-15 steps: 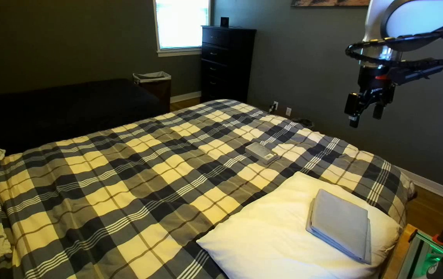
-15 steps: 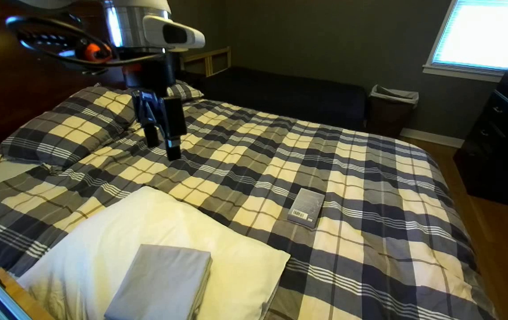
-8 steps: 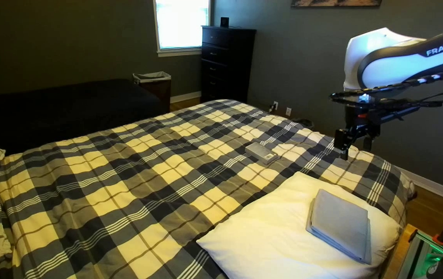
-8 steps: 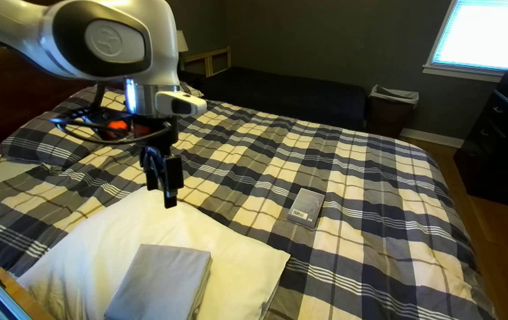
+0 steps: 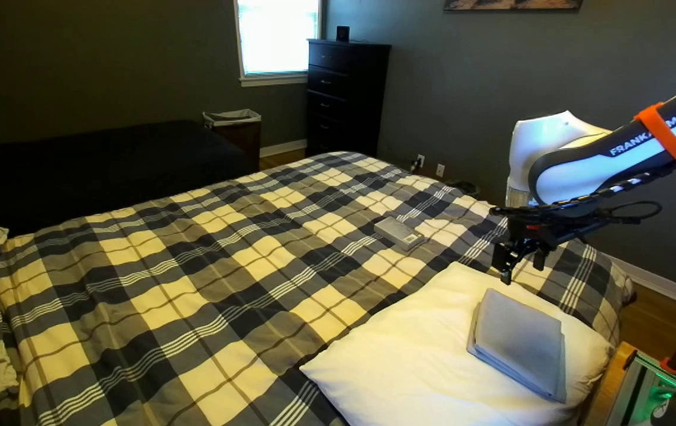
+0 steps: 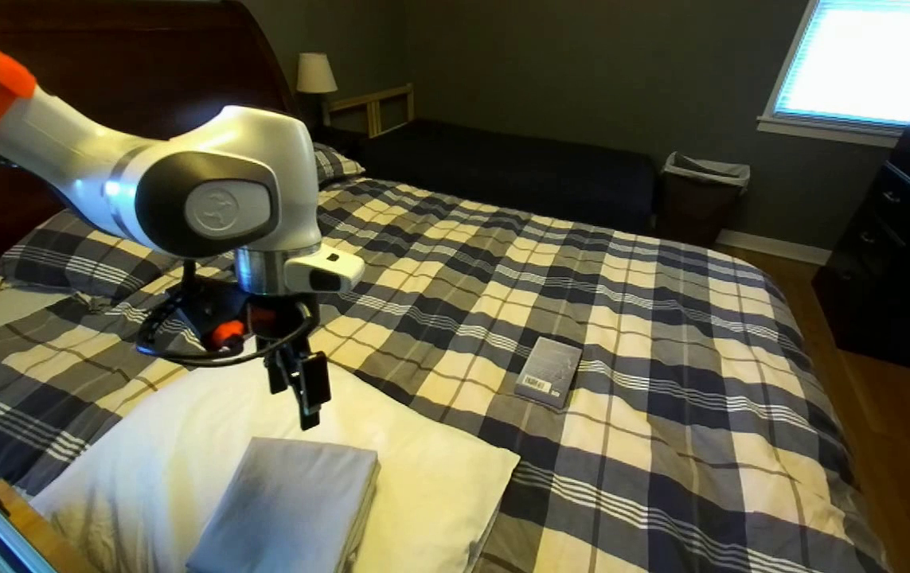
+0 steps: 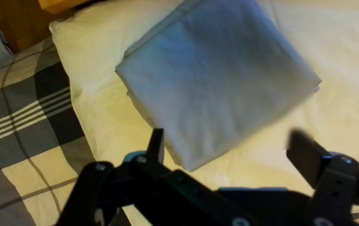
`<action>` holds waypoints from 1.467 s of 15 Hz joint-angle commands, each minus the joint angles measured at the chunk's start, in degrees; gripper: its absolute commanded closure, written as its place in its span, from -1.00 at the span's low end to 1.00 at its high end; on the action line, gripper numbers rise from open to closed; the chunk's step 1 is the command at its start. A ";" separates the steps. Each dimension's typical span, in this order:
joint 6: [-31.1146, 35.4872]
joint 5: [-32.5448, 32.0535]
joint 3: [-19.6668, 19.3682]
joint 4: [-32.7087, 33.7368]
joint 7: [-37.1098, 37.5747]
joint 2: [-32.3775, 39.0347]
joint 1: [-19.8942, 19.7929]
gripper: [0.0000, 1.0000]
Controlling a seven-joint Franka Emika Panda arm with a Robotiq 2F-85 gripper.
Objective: Remove the blue cloth from the white pillow, put it on the bed and then cover it with the white pillow
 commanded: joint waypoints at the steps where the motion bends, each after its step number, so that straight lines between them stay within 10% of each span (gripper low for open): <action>1: 8.40 0.45 -0.27 0.04 1.46 7.64 0.80 -1.00; 22: 8.21 3.19 0.70 8.45 4.90 28.36 9.69 -1.00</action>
